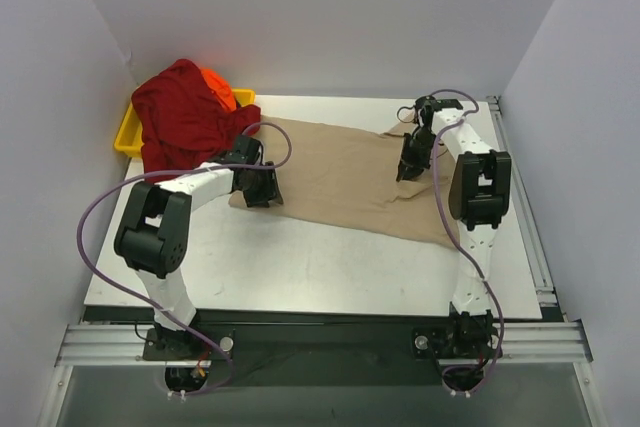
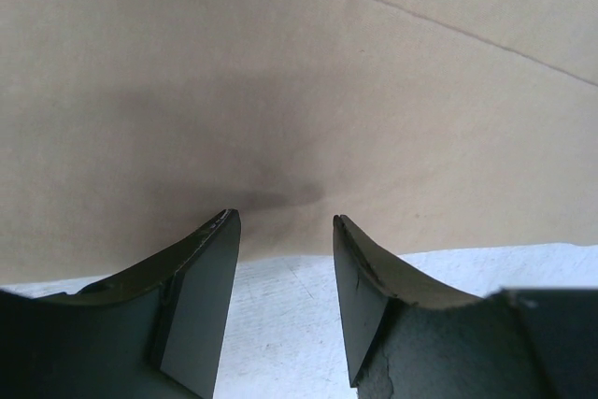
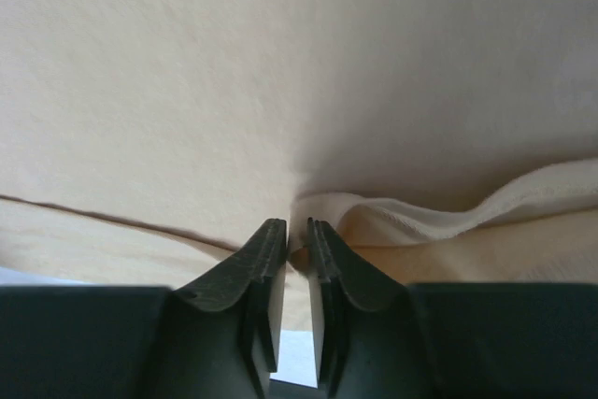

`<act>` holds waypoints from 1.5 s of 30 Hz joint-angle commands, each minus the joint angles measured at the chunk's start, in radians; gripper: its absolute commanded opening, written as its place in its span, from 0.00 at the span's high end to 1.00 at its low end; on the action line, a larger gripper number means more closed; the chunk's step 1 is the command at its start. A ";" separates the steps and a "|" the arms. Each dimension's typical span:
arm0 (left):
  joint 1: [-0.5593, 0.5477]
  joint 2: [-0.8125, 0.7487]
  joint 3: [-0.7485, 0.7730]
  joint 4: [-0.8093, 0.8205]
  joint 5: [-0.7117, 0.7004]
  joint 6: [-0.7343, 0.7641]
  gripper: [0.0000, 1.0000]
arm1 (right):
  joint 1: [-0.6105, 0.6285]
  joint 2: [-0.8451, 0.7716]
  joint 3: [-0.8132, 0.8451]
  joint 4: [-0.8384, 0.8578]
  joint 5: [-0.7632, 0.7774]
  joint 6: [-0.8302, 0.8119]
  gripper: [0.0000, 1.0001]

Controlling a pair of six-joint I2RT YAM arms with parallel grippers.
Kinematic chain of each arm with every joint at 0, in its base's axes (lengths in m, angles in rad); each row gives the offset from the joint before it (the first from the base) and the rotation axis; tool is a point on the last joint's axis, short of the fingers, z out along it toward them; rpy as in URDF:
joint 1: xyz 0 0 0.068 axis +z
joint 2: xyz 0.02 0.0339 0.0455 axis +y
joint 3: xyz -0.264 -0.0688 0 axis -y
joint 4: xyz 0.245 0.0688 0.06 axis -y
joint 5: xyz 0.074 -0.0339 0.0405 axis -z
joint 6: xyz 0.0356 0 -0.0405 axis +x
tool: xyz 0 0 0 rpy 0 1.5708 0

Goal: Fold and stack the t-shirts
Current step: Fold the flattened tshirt in 1/3 of the way

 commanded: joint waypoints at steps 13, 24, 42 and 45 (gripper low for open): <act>0.005 -0.096 -0.021 -0.030 -0.050 -0.016 0.45 | -0.020 0.093 0.366 -0.085 -0.206 0.083 0.54; 0.003 -0.101 -0.021 -0.018 -0.033 0.013 0.45 | -0.061 -0.158 0.094 -0.052 -0.164 0.025 0.50; 0.005 0.014 0.158 0.070 -0.034 0.041 0.45 | -0.135 -0.484 -0.579 0.098 0.032 0.028 0.50; 0.006 0.057 0.157 0.076 -0.025 0.041 0.45 | -0.162 -0.511 -0.637 0.100 0.055 0.030 0.50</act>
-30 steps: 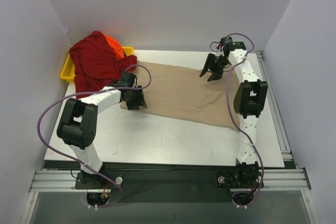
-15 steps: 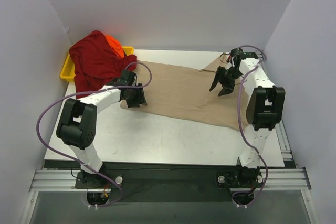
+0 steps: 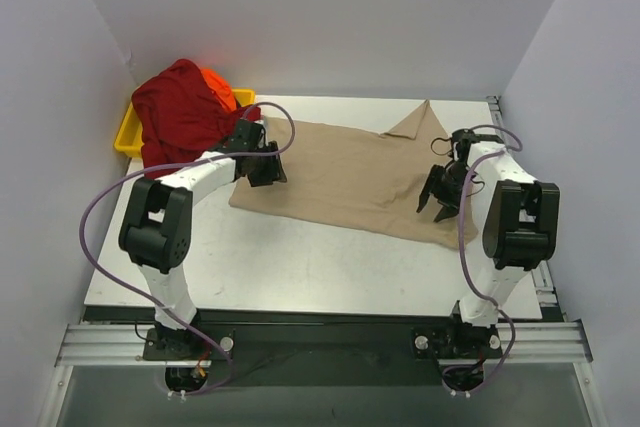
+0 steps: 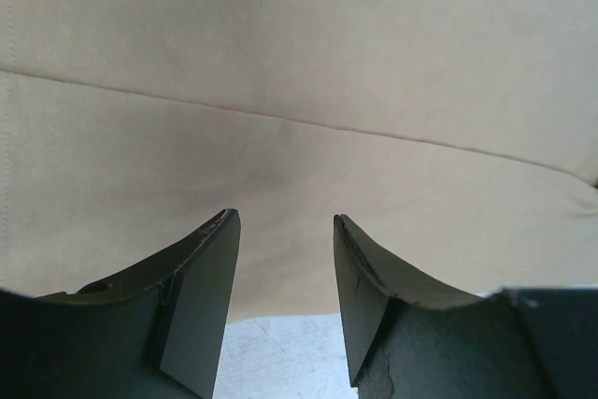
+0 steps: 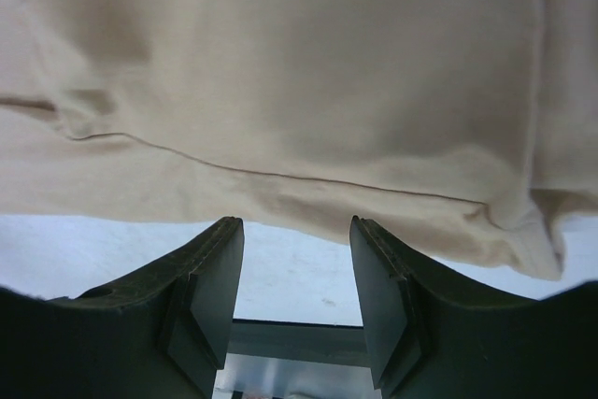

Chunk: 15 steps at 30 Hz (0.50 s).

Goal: Fold and stack the t-shirts
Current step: Fold the flattened tshirt in 1/3 of the way

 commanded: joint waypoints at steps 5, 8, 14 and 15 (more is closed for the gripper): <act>0.008 0.054 -0.033 0.061 0.015 0.019 0.45 | -0.101 -0.120 -0.112 -0.019 0.086 -0.025 0.50; 0.008 0.057 -0.060 0.067 0.011 0.020 0.45 | -0.124 -0.121 -0.140 -0.020 0.099 -0.036 0.50; 0.013 0.077 -0.097 0.081 0.001 0.023 0.45 | -0.135 -0.057 -0.163 -0.026 0.171 -0.031 0.50; 0.013 0.080 -0.105 0.081 -0.002 0.030 0.45 | -0.144 -0.051 -0.166 -0.027 0.175 -0.030 0.50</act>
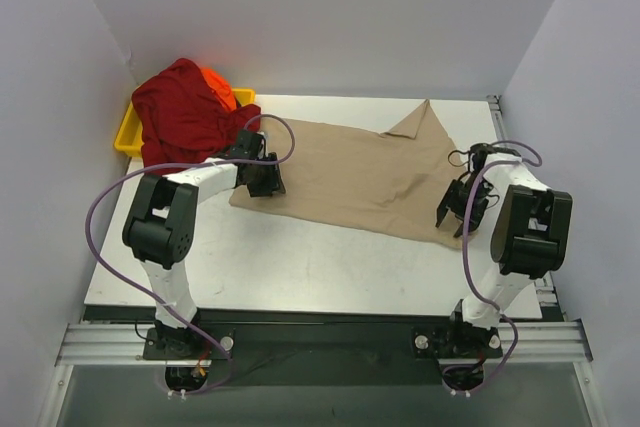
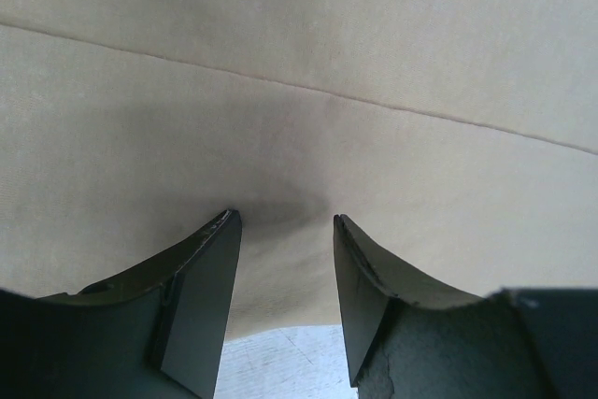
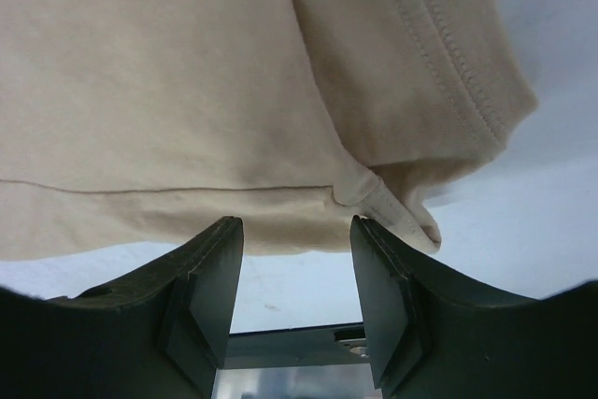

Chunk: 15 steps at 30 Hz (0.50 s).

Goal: Fold and stack the t-shirts
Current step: Fold the flattened tshirt in 1/3 of the way

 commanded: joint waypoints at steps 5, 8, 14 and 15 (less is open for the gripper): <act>0.008 0.001 -0.068 0.010 -0.030 0.036 0.45 | -0.040 0.047 -0.009 -0.049 0.115 0.001 0.50; 0.005 -0.024 -0.110 0.010 -0.041 0.039 0.45 | -0.056 0.062 0.008 -0.055 0.138 -0.009 0.50; -0.006 -0.068 -0.212 0.032 -0.041 0.013 0.45 | -0.066 0.093 0.024 -0.062 0.144 -0.018 0.50; -0.009 -0.073 -0.225 0.041 -0.043 0.008 0.45 | -0.065 0.097 0.024 -0.062 0.144 -0.019 0.50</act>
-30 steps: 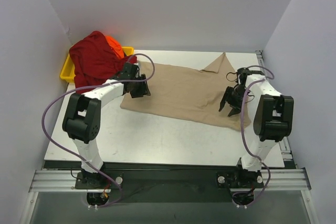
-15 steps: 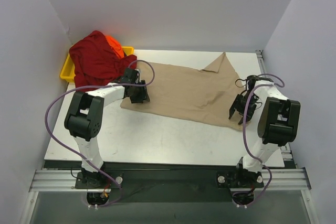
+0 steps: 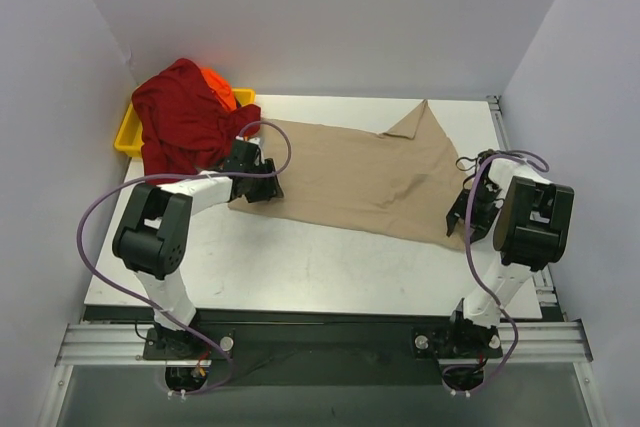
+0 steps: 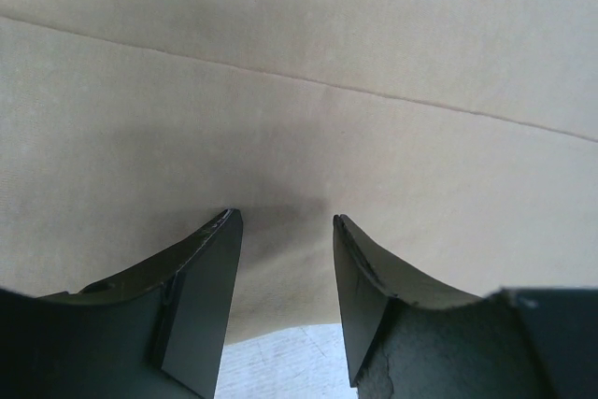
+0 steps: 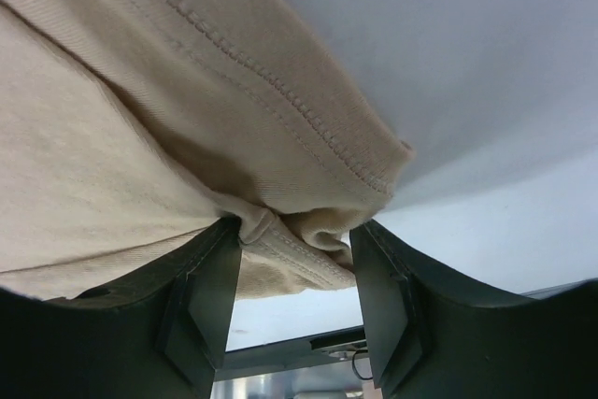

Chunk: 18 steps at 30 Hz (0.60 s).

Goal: Fold and stack the t-shirts
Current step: Fold the flattened tshirt in 1/3 of the way

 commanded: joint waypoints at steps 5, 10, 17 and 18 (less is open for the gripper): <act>-0.023 -0.028 -0.153 -0.077 -0.035 -0.023 0.45 | -0.003 0.027 0.014 -0.070 0.057 -0.016 0.53; -0.041 -0.089 -0.228 -0.088 -0.044 -0.038 0.45 | -0.006 0.010 0.017 -0.122 0.149 -0.029 0.53; -0.075 -0.156 -0.302 -0.134 -0.050 -0.064 0.45 | -0.024 -0.037 -0.018 -0.175 0.234 -0.039 0.49; -0.081 -0.169 -0.309 -0.152 -0.055 -0.067 0.45 | -0.027 -0.043 -0.022 -0.178 0.238 -0.042 0.49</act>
